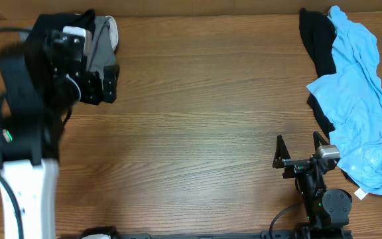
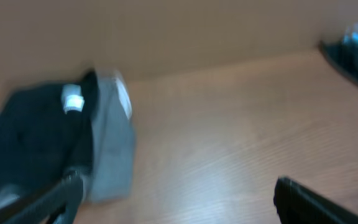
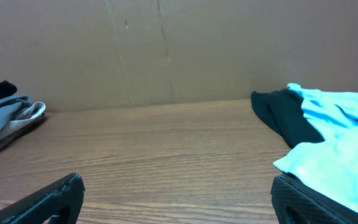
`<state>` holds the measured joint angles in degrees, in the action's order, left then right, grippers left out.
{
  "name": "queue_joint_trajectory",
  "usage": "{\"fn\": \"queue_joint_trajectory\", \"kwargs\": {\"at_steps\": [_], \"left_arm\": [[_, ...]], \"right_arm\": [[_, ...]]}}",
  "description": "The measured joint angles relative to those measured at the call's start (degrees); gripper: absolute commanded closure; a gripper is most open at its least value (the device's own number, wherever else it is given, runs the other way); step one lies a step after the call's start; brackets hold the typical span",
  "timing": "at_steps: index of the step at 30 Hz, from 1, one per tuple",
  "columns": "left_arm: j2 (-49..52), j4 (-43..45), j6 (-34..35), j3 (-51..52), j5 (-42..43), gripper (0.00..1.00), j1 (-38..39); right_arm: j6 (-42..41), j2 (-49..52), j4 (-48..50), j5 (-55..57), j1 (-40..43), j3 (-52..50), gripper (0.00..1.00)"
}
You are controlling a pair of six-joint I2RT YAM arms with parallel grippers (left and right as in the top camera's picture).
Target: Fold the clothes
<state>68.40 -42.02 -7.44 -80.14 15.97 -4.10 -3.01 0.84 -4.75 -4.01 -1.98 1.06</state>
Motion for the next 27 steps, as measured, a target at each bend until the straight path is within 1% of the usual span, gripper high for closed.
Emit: {"fn": "queue_joint_trajectory", "kwargs": {"at_steps": [1, 4, 5, 8, 10, 13, 18, 27], "left_arm": [[-2.56, 4.59, -0.02, 4.35, 0.17, 0.00, 0.00], [-11.17, 23.78, 0.33, 19.52, 1.31, 0.00, 0.00], [-13.33, 26.97, 0.46, 23.19, 1.46, 0.00, 0.00], [-22.58, 42.25, 1.84, 37.22, 2.08, 0.00, 0.00], [-27.82, 48.48, 2.27, 44.39, 2.34, 0.00, 0.00], [-34.71, 54.16, 2.86, 53.24, 2.51, 0.00, 0.00], [-44.04, 57.94, 3.06, 64.63, 2.49, 0.00, 0.00], [-57.09, 58.90, 3.06, 73.64, 1.46, 0.00, 0.00]], "right_arm": [[0.02, 0.00, 0.00, 0.00, 0.00, 0.00, 0.00], [0.02, -0.04, -0.04, 0.00, 0.00, 0.00, 0.00], [0.04, -0.04, -0.02, 0.00, 0.00, 0.00, 0.00], [0.00, -0.11, -0.04, 0.00, 0.00, 0.00, 0.00], [0.00, -0.11, -0.09, 0.00, 0.00, 0.00, 0.00], [0.02, -0.11, -0.04, 0.00, 0.00, 0.00, 0.00], [0.02, -0.11, -0.02, 0.00, 0.00, 0.00, 0.00], [0.02, -0.11, -0.02, 0.00, 0.00, 0.00, 0.00]]}}
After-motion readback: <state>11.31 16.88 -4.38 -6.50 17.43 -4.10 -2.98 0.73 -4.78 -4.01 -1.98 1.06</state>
